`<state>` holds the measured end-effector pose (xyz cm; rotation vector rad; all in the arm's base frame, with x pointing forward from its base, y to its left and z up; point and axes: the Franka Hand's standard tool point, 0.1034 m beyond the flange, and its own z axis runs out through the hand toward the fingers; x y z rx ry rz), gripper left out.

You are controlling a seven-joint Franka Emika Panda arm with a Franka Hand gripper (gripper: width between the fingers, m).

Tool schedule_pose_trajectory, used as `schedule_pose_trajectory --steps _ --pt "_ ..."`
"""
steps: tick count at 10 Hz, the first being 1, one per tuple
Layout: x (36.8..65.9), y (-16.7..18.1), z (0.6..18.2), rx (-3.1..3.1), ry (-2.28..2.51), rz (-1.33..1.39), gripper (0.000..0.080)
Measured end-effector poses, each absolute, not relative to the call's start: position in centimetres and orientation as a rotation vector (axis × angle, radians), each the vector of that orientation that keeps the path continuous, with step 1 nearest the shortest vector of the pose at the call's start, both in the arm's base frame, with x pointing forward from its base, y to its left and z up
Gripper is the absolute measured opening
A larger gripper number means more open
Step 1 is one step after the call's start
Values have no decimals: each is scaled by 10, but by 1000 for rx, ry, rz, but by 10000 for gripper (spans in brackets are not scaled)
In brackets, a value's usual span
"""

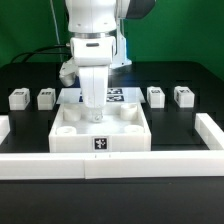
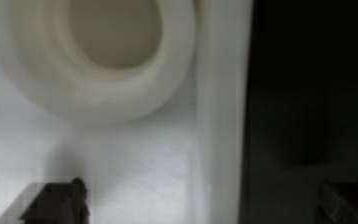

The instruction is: Assemble square table

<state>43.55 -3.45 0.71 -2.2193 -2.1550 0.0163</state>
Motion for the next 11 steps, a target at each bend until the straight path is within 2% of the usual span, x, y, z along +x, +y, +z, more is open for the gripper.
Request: schedule_pose_trajectory --steps 1,2,3,4,5,11 --pt "435 -35 7 -2219 -2154 17 553" --pt "435 -35 7 -2219 -2154 18 553" --pt "435 -35 7 -2219 -2154 18 369" --pt "435 -35 7 -2219 -2153 18 234" --pt "435 -35 7 -2219 -2153 18 67" --pt "435 -35 7 -2222 -2154 15 56"
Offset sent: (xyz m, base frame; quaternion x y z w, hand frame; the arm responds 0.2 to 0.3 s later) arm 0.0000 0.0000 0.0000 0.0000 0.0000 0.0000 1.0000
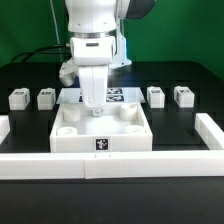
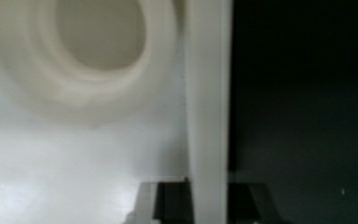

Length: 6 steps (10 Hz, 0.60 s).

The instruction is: Assemble square table

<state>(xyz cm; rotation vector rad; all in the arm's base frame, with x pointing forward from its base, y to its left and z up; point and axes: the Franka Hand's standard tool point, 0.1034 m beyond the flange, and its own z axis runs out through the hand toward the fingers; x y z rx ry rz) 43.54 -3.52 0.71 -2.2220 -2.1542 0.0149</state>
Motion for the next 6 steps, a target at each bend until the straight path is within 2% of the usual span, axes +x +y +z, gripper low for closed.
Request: schedule_pose_trajectory --steps 2,6 --pt "437 -33 7 -2232 -2144 13 57" --pt "469 16 7 -2273 -2112 -47 57"
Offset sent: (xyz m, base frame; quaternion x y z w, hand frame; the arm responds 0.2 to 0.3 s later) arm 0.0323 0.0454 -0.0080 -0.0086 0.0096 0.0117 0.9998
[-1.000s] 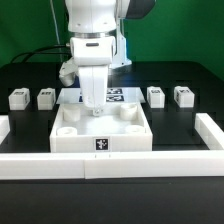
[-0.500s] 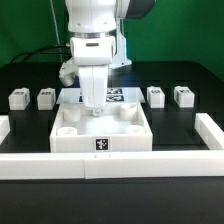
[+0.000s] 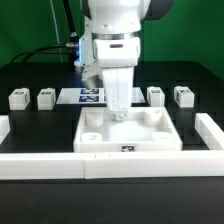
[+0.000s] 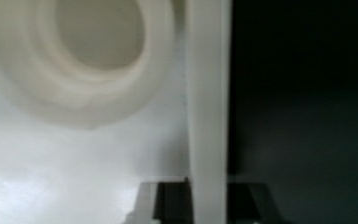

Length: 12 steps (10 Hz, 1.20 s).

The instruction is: Assemble square table

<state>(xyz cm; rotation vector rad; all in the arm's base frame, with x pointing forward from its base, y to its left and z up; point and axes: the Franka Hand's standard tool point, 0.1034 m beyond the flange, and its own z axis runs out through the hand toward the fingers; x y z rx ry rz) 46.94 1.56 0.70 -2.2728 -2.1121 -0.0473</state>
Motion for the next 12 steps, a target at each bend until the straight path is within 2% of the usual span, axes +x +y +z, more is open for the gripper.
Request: schedule_pose_trajectory --steps 4,10,12 --pt "493 61 8 -2272 -2131 -82 57" --pt "493 61 7 -2264 -2129 -60 57" --pt "493 60 7 -2264 -2128 -60 409"
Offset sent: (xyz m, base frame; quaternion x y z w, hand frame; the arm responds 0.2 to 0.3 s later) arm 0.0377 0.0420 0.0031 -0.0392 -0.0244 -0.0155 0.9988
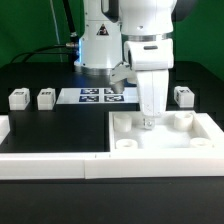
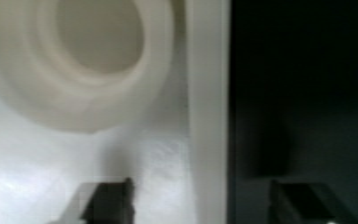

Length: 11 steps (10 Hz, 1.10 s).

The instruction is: Assemble square table

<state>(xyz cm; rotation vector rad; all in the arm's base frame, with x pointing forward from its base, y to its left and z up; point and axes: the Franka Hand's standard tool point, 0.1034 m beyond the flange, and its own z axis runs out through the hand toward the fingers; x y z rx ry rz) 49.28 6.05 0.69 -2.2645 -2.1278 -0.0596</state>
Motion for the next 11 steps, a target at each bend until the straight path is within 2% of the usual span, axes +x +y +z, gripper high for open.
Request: schedule_pose_trajectory --steps 1,2,3,10,11 --pt "493 60 7 -2265 -2127 -60 544" --pt "493 60 7 -2265 -2127 -60 544" --pt "493 60 7 -2265 -2127 -60 629" --pt "493 60 7 -2269 -2123 -60 648" --pt "493 64 14 -2317 -2070 -50 648"
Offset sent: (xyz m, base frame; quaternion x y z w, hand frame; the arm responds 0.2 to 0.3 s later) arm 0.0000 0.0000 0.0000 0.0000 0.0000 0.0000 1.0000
